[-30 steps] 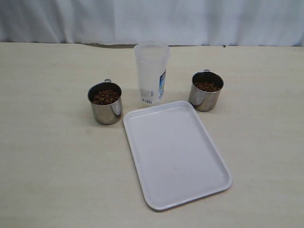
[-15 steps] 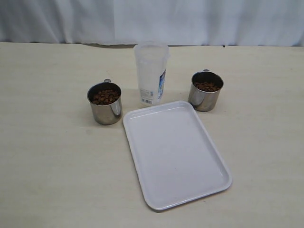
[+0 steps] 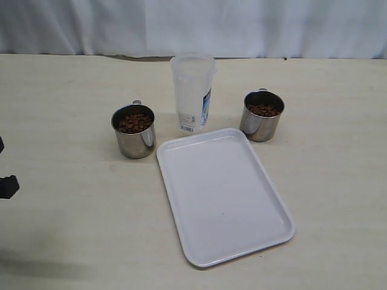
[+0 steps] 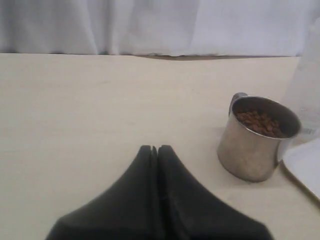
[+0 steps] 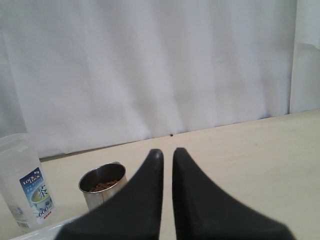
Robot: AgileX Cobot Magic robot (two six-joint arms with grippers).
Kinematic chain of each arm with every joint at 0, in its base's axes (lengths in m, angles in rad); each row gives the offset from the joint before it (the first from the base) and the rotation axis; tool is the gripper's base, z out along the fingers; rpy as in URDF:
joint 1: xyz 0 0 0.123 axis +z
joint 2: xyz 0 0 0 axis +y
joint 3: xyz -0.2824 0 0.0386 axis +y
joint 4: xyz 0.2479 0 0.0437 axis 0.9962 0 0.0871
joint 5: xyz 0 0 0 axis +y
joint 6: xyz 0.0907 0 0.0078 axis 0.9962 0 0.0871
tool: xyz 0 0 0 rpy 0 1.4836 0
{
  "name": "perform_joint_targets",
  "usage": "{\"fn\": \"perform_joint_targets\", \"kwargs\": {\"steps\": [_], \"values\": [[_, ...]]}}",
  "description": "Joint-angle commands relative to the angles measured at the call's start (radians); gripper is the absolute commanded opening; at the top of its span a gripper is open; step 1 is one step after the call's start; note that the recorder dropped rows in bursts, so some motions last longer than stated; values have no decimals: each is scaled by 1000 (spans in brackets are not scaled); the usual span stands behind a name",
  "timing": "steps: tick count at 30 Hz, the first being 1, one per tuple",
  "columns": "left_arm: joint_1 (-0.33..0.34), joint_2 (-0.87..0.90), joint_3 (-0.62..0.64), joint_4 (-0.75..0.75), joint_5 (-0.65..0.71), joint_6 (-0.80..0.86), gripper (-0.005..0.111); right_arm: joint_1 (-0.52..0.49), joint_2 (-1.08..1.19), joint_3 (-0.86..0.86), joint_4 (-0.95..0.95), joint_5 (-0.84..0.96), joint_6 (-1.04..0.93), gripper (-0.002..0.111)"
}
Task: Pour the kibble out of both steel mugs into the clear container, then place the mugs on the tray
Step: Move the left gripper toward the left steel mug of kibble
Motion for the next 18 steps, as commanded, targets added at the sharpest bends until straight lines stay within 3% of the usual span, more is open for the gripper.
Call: {"fn": "perform_joint_targets", "kwargs": {"steps": [1, 10, 18], "values": [[-5, 134, 3, 8, -192, -3, 0, 2, -3, 4, 0, -2, -5, 5], [-5, 362, -91, 65, -179, 82, 0, 2, -3, 4, 0, -2, -5, 5], [23, 671, -128, 94, -453, 123, 0, 2, -3, 4, 0, -2, -5, 5]]}}
